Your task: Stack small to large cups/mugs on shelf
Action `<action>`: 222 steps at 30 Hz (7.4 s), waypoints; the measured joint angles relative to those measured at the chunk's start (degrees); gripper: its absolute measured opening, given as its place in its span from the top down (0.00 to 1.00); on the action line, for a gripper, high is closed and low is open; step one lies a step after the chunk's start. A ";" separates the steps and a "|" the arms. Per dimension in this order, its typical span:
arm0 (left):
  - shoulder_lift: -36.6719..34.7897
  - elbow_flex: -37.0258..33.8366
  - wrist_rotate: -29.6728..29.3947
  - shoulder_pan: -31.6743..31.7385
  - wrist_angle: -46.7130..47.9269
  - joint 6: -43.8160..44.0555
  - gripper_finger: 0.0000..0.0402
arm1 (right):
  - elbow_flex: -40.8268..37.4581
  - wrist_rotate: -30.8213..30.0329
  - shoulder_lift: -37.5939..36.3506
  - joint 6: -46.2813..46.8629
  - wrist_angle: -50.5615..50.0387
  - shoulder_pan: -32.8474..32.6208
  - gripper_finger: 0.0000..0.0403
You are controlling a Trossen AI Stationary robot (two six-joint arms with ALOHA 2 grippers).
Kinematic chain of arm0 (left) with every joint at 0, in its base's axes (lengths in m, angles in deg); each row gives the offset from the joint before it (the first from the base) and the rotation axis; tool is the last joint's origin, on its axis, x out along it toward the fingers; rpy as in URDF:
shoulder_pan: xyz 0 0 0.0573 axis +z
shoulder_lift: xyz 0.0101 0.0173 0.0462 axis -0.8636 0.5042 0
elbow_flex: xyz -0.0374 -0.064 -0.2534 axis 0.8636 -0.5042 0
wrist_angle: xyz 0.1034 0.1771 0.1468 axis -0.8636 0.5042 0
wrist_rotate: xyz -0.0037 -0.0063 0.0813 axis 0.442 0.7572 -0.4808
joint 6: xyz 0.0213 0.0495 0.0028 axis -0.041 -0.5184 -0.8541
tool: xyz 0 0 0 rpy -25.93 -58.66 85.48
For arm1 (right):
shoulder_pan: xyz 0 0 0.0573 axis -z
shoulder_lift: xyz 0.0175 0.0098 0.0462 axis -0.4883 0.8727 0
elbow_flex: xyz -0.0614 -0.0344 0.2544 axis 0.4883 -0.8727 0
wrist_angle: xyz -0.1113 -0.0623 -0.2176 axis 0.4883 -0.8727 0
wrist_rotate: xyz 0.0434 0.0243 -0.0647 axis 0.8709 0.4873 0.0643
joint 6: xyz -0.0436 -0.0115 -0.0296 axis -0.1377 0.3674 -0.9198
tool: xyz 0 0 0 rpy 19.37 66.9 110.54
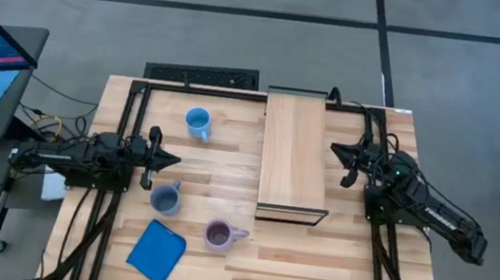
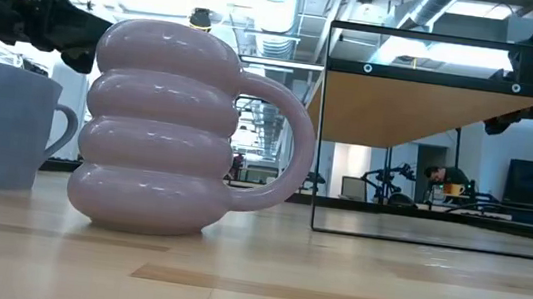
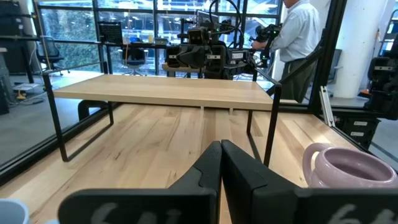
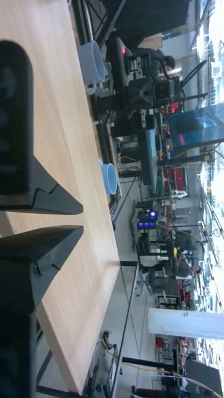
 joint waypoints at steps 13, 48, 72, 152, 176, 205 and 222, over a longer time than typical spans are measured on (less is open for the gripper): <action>-0.01 -0.01 0.00 -0.01 0.00 0.00 1.00 | 0.00 0.01 0.00 0.01 0.01 -0.01 0.84; -0.01 0.02 0.00 0.00 0.01 0.00 1.00 | 0.00 -0.01 0.00 0.01 0.01 0.00 0.84; -0.02 0.01 0.00 0.02 0.00 0.00 1.00 | 0.00 0.01 0.00 0.00 0.01 -0.01 0.84; 0.01 -0.01 -24.90 0.04 -3.33 -13.20 0.95 | 0.00 -3.64 0.02 -0.92 0.01 0.06 0.84; 0.16 -0.01 -31.27 0.04 -3.52 -7.61 0.92 | 0.00 -14.94 0.02 3.77 -1.46 0.06 0.84; 5.11 5.99 -22.01 0.00 -5.24 -4.15 0.67 | 0.00 -14.93 0.21 4.06 -1.41 0.06 0.84; 32.71 31.30 -24.86 2.06 22.78 -3.24 0.68 | 0.00 -14.98 0.21 3.67 -0.65 0.06 0.84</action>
